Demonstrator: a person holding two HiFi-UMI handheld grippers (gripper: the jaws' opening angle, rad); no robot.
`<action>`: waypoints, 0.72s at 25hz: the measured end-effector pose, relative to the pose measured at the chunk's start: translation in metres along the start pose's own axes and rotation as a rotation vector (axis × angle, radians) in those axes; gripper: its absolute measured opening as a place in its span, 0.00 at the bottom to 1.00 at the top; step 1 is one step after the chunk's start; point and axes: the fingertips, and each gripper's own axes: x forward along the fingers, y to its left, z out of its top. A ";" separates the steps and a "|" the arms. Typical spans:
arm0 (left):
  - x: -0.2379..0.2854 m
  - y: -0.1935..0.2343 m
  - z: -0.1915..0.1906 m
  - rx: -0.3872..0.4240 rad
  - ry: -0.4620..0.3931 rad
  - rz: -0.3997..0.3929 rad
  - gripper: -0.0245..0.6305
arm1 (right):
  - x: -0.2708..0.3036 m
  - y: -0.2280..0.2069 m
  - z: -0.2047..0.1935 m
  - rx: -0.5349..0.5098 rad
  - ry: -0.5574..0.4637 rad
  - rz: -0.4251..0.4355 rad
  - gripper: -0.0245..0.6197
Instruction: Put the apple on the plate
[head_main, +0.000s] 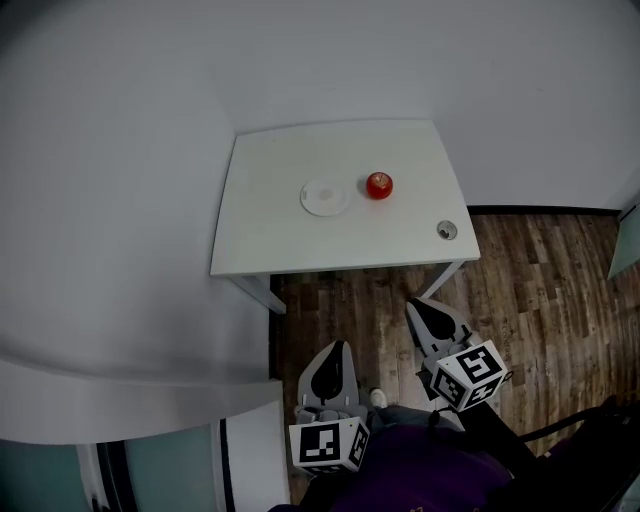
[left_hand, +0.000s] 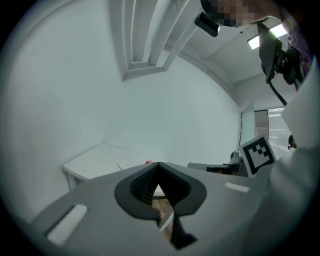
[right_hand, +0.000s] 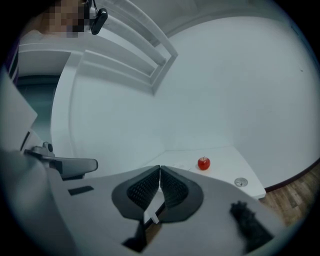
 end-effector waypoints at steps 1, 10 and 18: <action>0.004 0.001 0.001 0.000 0.002 -0.001 0.05 | 0.004 -0.002 0.001 0.000 0.001 -0.001 0.05; 0.065 0.034 0.016 -0.002 0.002 -0.044 0.05 | 0.064 -0.025 0.013 0.004 -0.001 -0.031 0.05; 0.131 0.074 0.041 -0.001 0.007 -0.096 0.05 | 0.132 -0.043 0.033 -0.002 0.001 -0.070 0.05</action>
